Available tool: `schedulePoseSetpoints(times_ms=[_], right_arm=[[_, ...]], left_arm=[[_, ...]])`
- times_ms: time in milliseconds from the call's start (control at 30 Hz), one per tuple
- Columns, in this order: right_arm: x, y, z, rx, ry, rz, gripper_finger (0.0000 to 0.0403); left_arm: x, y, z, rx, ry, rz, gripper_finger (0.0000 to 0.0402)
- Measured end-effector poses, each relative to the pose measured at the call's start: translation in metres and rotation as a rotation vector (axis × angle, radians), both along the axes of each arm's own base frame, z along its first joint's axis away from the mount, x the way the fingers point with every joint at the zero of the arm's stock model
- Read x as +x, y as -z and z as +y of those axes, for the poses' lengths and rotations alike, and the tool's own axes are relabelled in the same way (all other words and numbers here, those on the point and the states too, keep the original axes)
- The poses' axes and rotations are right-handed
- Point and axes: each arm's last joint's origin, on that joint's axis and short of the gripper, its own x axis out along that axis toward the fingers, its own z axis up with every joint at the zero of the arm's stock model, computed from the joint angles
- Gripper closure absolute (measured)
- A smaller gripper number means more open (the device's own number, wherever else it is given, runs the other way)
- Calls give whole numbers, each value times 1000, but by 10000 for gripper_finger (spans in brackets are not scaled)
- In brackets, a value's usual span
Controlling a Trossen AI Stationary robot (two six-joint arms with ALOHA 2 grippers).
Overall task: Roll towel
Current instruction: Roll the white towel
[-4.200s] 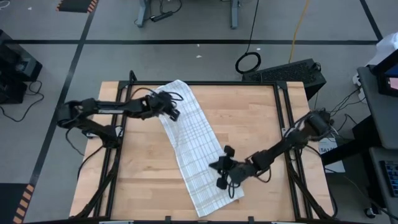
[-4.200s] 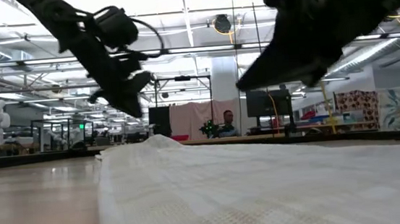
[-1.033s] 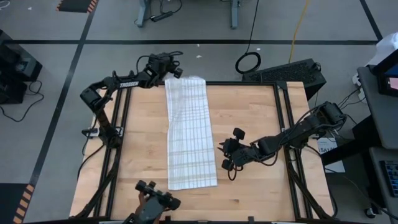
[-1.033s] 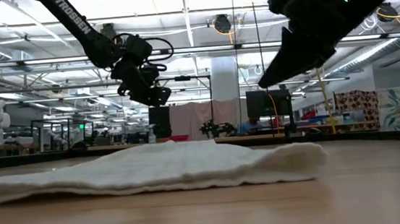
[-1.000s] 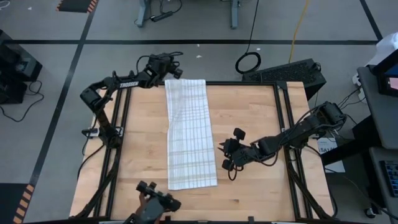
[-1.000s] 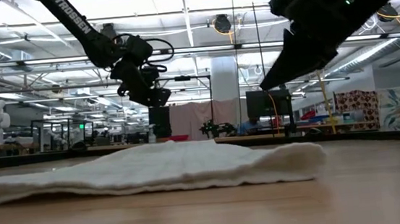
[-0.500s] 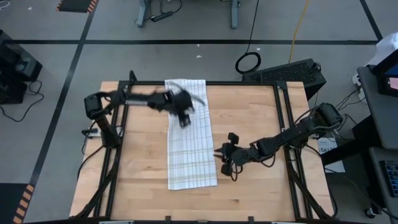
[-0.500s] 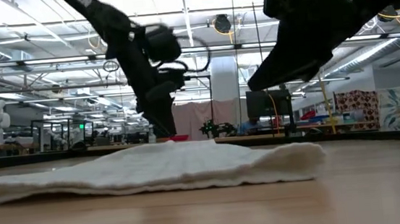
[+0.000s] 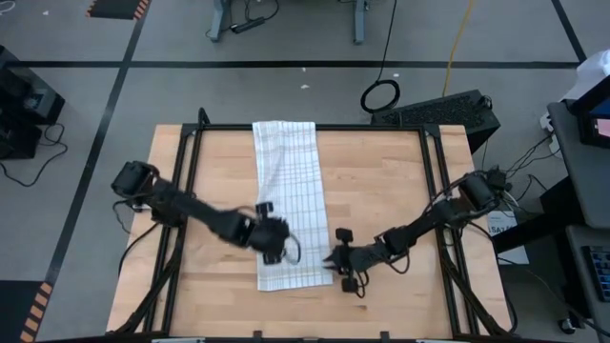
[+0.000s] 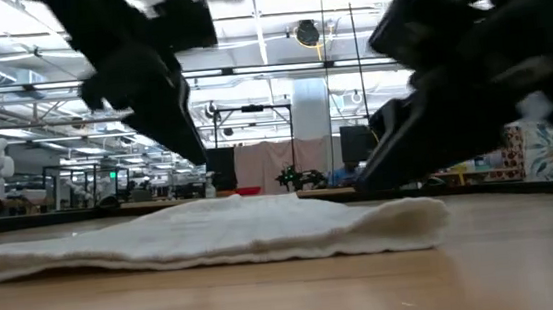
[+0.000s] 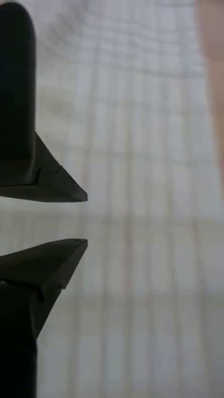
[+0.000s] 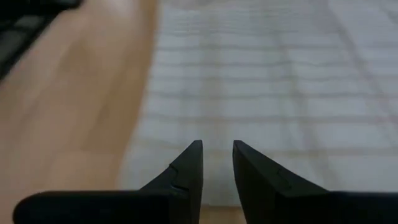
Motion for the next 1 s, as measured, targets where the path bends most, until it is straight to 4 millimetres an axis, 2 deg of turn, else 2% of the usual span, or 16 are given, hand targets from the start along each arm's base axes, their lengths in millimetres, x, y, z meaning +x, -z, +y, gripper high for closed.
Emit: schedulePoseSetpoints(times_ms=[167, 300, 500, 633, 767, 1000], right_arm=[[-13, -1, 26, -119, -163, -34, 315], [-22, 3, 37, -198, -177, -35, 286], [-24, -3, 46, -216, -179, -122, 214], [-22, -6, 48, -217, -186, -159, 187], [-21, -2, 48, -223, -186, -151, 192], [-14, 23, 47, -138, -169, -133, 222]], left_arm=[[-13, -4, -51, -19, 71, -130, 290], [-26, -4, -80, -50, 90, -199, 272], [-45, -5, -106, -67, 97, -256, 186], [-53, -1, -118, -34, 163, -242, 124], [-60, 7, -131, -8, 238, -225, 95], [-66, 29, -155, -46, 305, -232, 91]])
